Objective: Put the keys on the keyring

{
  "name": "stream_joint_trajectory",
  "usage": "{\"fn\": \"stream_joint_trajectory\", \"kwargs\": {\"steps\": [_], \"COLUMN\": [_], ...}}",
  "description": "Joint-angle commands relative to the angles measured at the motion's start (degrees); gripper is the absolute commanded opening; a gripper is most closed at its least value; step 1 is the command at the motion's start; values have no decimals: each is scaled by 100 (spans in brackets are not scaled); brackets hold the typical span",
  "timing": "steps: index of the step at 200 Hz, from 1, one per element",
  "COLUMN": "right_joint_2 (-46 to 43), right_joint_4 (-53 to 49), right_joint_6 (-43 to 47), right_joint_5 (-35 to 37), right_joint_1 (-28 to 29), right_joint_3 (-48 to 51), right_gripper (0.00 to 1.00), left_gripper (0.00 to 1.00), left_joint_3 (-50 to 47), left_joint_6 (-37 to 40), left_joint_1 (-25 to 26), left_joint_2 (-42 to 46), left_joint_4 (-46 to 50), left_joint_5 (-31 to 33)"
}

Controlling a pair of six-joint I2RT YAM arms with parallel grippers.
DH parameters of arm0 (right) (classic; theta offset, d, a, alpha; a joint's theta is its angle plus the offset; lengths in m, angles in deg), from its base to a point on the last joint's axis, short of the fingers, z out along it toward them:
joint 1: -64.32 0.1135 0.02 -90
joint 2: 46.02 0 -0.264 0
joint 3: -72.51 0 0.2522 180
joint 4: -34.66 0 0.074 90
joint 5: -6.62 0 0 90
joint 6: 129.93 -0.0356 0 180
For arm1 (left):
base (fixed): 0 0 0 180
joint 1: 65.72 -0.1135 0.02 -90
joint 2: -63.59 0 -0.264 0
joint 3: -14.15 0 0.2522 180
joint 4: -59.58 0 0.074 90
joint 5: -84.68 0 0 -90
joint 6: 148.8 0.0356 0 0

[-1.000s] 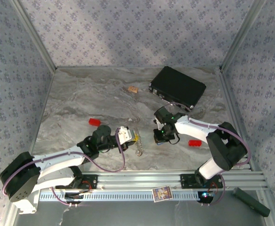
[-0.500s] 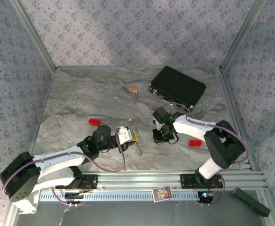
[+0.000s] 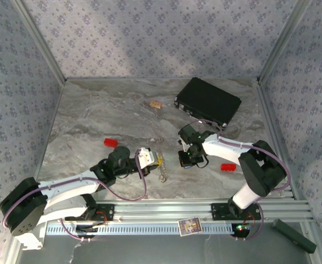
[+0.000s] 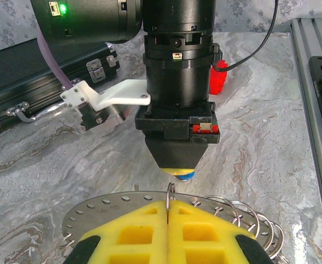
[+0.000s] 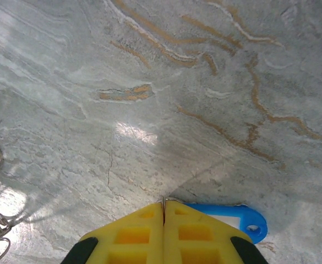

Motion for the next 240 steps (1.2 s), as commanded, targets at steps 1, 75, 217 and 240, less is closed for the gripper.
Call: {"fn": "stream_joint_trajectory", "kwargs": {"steps": [1, 75, 217, 240], "right_joint_2": [-320, -2394, -3465, -3367], "right_joint_4": [-99, 838, 2078, 2107], "right_joint_6": [245, 1066, 2259, 2267], "right_joint_5": [156, 483, -886, -990], "right_joint_1": [-14, 425, 1009, 1106], "right_joint_3": [8, 484, 971, 941], "right_gripper": [0, 0, 0, 0], "left_gripper": [0, 0, 0, 0], "left_joint_3": [12, 19, 196, 229], "left_joint_6": [-86, -680, -1130, -1120], "left_joint_1": [45, 45, 42, 41], "left_joint_2": [75, 120, 143, 103], "left_joint_4": [-134, -279, -301, -318], "left_joint_5": [53, 187, 146, 123]}}
